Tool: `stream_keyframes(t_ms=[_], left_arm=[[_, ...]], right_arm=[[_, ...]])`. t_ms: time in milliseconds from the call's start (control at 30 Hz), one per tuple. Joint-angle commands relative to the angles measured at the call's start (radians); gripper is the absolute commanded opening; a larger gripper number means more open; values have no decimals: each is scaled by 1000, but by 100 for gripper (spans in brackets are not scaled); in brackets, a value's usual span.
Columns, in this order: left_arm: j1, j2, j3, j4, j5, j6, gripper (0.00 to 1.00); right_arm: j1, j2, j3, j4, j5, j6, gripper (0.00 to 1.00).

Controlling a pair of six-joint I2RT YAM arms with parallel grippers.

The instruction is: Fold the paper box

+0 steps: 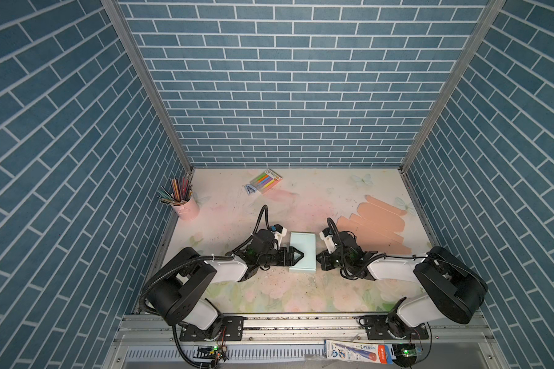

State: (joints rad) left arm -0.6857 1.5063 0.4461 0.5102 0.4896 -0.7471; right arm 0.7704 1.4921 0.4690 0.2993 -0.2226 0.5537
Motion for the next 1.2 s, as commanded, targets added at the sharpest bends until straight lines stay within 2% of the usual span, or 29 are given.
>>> stream_keyframes(t_ms=[0,267,467,633,733,900,1167], left_arm=[[-27,14,-2,38,-5,-27,84],[-60,9,8,45,-17,-40,83],[-22,-45,-22,-12,-27,-17,84],[-8,-145,-42,-197,-121,58,87],[-11,-208,-65,-258,-142,67,88],[-44,-265,-122,-230,-131,12,88],[-93,-244,-124,-151,-125,-28,84]], right_arm=[[26,23,28,2,-2,36,7],[66,24,62,2,0,46,7],[64,-15,16,-29,27,52,6],[70,-104,-60,-95,68,75,8],[71,-162,-93,-146,86,78,10],[96,-201,-100,-189,83,87,10],[169,-118,-33,-158,68,109,10]])
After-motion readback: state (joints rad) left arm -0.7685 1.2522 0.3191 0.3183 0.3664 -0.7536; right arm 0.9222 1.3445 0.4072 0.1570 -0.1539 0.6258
